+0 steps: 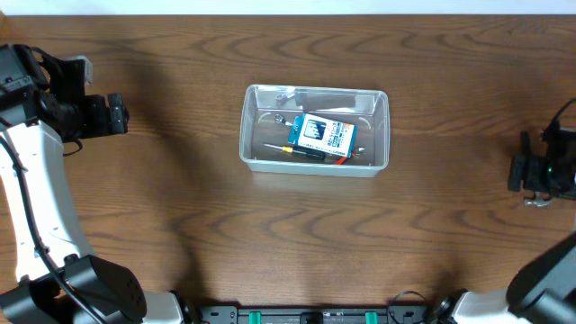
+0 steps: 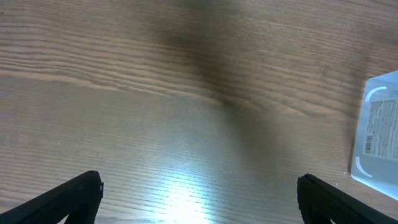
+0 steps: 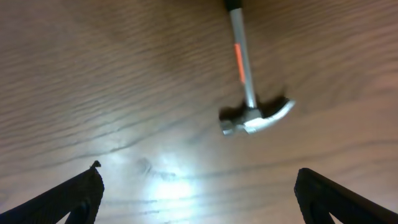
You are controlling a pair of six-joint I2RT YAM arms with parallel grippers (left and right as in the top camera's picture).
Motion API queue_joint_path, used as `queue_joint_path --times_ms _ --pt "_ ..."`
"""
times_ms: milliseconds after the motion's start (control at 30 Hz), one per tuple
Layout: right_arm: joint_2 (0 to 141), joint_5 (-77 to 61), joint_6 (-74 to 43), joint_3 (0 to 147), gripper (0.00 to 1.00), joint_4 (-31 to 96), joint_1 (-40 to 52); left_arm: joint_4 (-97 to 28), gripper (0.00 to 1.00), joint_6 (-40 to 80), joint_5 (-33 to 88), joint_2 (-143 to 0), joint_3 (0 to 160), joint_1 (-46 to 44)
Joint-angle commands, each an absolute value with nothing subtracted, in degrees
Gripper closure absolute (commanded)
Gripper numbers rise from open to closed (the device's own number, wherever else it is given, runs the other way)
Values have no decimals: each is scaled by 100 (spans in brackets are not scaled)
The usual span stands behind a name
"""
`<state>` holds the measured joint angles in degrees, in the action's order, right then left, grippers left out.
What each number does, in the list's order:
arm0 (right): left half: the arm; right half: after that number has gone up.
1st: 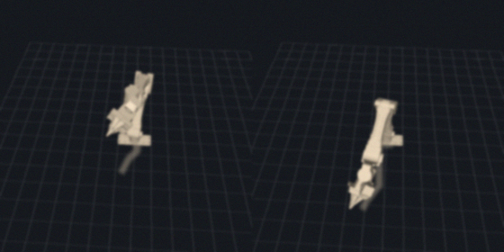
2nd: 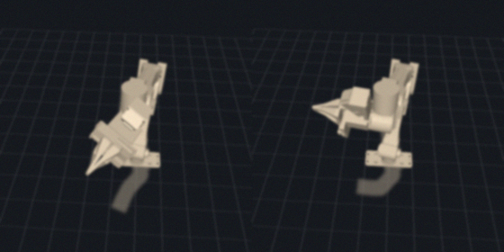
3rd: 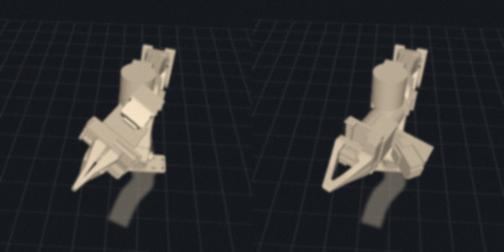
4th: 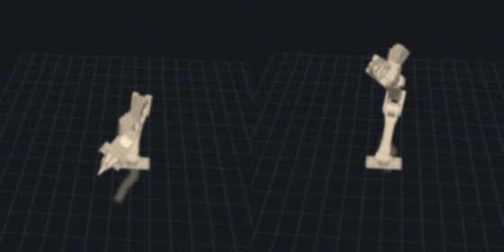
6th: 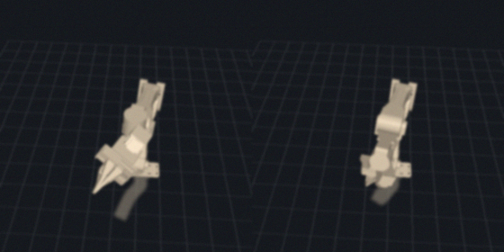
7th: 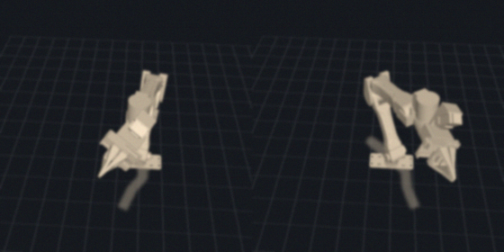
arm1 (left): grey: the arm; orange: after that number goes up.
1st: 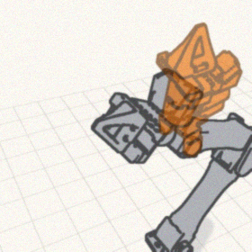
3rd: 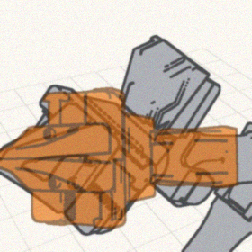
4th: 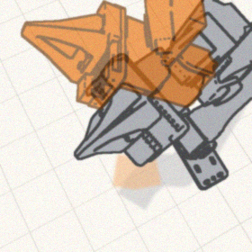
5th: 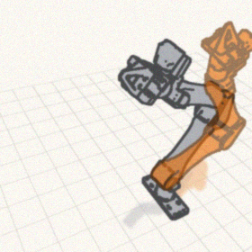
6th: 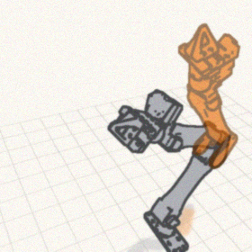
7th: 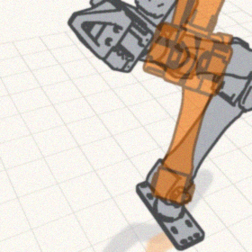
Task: Pack container
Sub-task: 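Move the right gripper right toward the red-handled hammer, then lower the right gripper onto the hammer handle and close it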
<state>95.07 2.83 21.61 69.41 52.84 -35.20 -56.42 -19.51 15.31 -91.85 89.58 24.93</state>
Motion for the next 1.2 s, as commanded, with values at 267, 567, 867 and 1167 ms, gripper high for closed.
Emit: queue_joint_path --times_ms 267,567,867,1167 --pt "10645 318 2425 7957 1 5271 -3621 -5673 2 -1975 1590 -9249 8934 2484" --pt "11238 314 2539 8025 1 5096 -3778 -5647 2 -1981 1590 -9249 8934 2484" --pt "11841 78 2561 8025 1 4945 -3828 -5649 2 -1981 1588 -9249 8934 2484" --pt "12143 -14 2613 8025 1 4731 -3828 -5653 2 -1981 1588 -9249 8934 2484"
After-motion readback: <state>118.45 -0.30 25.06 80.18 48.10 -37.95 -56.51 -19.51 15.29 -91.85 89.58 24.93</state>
